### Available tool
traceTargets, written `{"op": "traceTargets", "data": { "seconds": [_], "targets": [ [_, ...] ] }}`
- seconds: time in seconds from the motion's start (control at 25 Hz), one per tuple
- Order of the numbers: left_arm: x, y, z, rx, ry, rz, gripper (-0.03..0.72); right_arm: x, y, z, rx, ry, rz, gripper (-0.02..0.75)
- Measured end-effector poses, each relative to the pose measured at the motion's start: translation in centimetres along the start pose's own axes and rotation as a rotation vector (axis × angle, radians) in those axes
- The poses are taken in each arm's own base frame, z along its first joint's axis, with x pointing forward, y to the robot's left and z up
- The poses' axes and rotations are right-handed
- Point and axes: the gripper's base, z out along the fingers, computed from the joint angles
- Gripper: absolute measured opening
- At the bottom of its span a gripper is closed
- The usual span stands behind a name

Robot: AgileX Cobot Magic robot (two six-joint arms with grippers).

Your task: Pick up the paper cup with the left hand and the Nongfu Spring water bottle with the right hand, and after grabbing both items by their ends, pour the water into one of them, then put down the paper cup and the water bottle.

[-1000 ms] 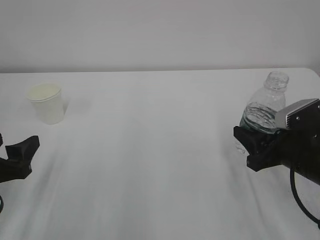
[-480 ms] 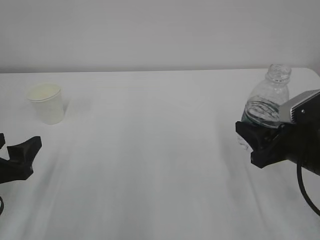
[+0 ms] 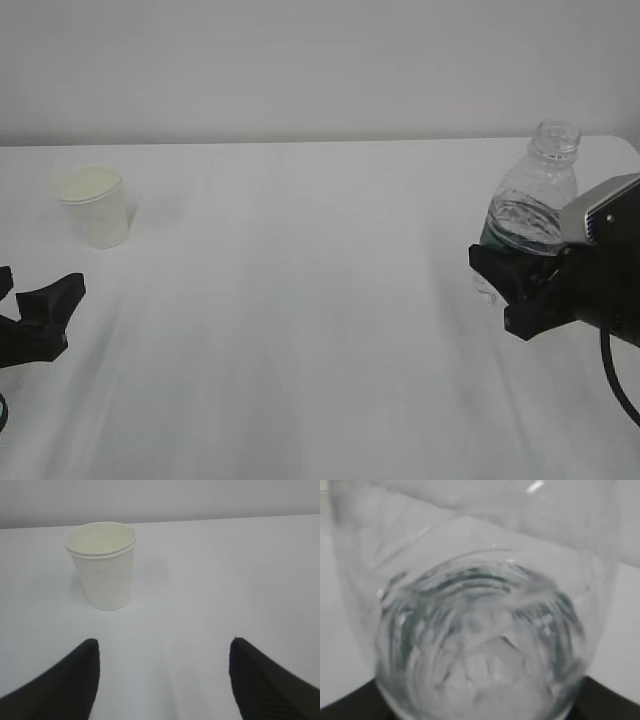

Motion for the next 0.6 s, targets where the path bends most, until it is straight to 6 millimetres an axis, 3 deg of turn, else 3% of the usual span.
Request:
{"op": "traceTargets", "data": {
  "seconds": [0.6],
  "targets": [
    [0.0,-0.2,0.0,0.019,0.001,0.009,0.564,-1.0,-0.3,1.0,-0.044,0.004,-0.009,0.426]
  ]
}}
